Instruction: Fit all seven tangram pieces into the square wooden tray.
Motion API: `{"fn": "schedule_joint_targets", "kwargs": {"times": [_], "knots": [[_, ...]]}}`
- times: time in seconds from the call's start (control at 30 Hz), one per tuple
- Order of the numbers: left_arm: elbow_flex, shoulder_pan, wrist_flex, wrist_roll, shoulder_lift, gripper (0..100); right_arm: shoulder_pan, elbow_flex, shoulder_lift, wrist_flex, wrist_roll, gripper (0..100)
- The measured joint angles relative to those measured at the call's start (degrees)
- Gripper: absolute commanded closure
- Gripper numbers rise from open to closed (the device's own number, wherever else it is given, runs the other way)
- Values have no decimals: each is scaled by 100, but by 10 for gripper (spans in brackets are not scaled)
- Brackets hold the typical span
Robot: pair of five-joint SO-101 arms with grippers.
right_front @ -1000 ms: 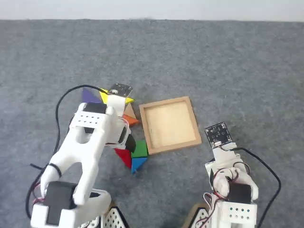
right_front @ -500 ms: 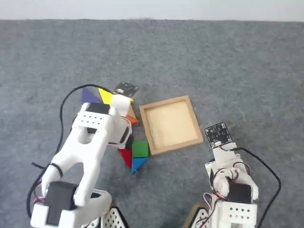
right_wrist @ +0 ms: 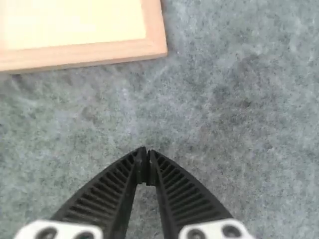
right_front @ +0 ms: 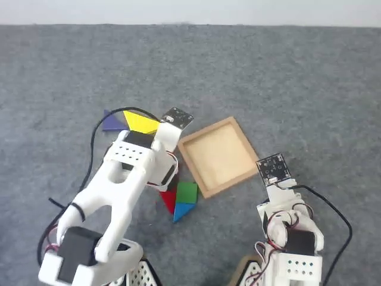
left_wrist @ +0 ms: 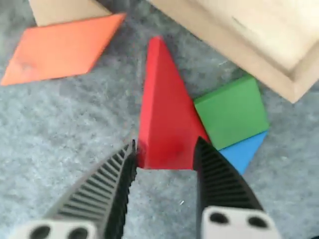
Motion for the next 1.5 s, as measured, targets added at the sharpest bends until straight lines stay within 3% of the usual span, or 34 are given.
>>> {"fn": "schedule_joint_targets", "kwargs": {"times": [0.33,0.7,1.0,1.2,1.5], "knots": [[-149,105,0,-308,0,867,0,0,0,0,0,991],[-149,1284,-9,-352,0,867,0,0,0,0,0,991],[-149,721,-246,-343,800,876,0,0,0,0,0,991],[-281,703,-607,-369,1345,991,0,0,0,0,0,991],[-818,624,18,-343,958,991,-9,0,0,0,0,991]]}}
